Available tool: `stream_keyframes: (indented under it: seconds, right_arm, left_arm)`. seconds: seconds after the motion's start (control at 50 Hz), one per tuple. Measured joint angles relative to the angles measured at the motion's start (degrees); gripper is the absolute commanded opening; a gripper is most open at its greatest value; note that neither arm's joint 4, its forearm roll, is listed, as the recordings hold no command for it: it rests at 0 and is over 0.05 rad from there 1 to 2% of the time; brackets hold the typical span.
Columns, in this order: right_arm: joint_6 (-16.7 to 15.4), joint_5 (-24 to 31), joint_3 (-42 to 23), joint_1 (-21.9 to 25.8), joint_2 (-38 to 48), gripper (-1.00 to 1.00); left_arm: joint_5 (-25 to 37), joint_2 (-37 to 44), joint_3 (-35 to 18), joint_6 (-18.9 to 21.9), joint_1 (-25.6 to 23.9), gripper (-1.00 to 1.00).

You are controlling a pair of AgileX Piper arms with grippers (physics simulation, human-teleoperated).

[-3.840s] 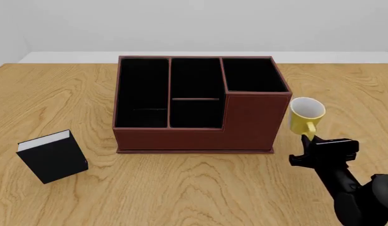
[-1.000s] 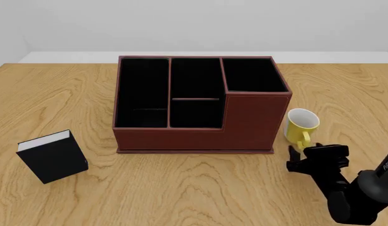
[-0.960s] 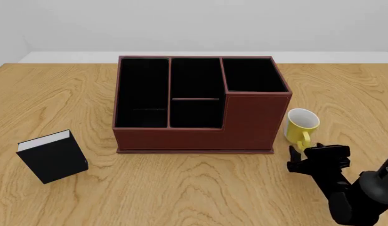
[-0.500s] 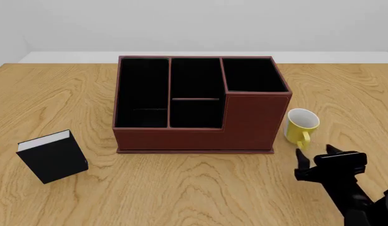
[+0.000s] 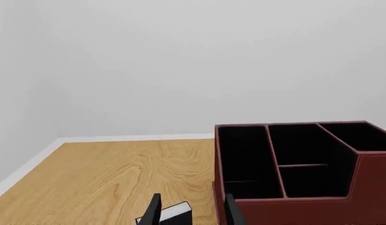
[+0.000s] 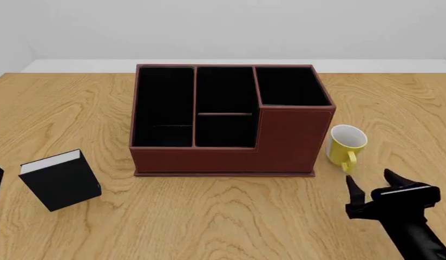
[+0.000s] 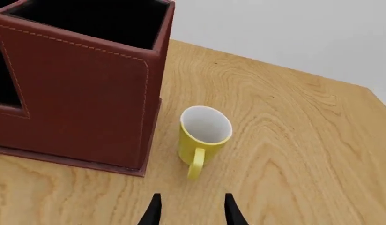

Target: Pick up the yellow and white mug and place it to the right of the caddy.

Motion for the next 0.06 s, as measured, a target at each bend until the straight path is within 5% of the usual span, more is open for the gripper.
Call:
stream_keyframes:
  seconds: [0.06]
  right_arm:
    - [-0.1, 2.1, 0.3, 0.3, -2.7, 1.0]
  left_arm:
    - [-0.2, 0.0, 0.3, 0.0, 0.0, 1.0]
